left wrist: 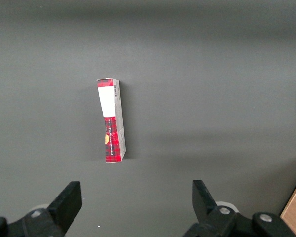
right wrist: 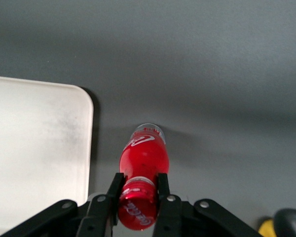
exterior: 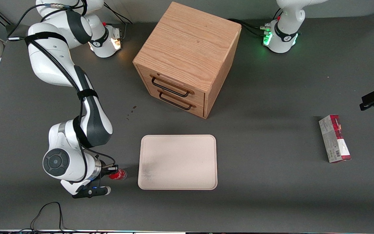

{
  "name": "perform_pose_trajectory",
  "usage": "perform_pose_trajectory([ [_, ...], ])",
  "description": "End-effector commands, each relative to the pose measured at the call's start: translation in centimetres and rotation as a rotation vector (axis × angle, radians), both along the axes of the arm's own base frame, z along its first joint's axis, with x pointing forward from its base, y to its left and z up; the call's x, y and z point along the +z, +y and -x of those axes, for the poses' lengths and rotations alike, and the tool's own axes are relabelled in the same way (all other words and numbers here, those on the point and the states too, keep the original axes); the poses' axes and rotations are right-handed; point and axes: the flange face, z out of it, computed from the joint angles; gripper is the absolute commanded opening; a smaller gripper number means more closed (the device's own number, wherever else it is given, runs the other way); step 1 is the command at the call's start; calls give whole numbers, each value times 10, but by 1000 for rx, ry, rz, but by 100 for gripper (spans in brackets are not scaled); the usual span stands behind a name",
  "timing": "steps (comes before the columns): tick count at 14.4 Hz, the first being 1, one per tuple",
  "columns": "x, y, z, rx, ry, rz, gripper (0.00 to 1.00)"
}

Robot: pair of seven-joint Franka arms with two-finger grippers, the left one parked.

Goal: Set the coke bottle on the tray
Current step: 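Lift the bottle with the right gripper and swing it toward the tray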

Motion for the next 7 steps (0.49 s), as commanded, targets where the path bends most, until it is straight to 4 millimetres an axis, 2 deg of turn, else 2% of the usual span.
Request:
perform_pose_trajectory([
  [1,64,-3,14,-9,3,27,0],
  [7,190,-12,53,5,-28,22,0],
])
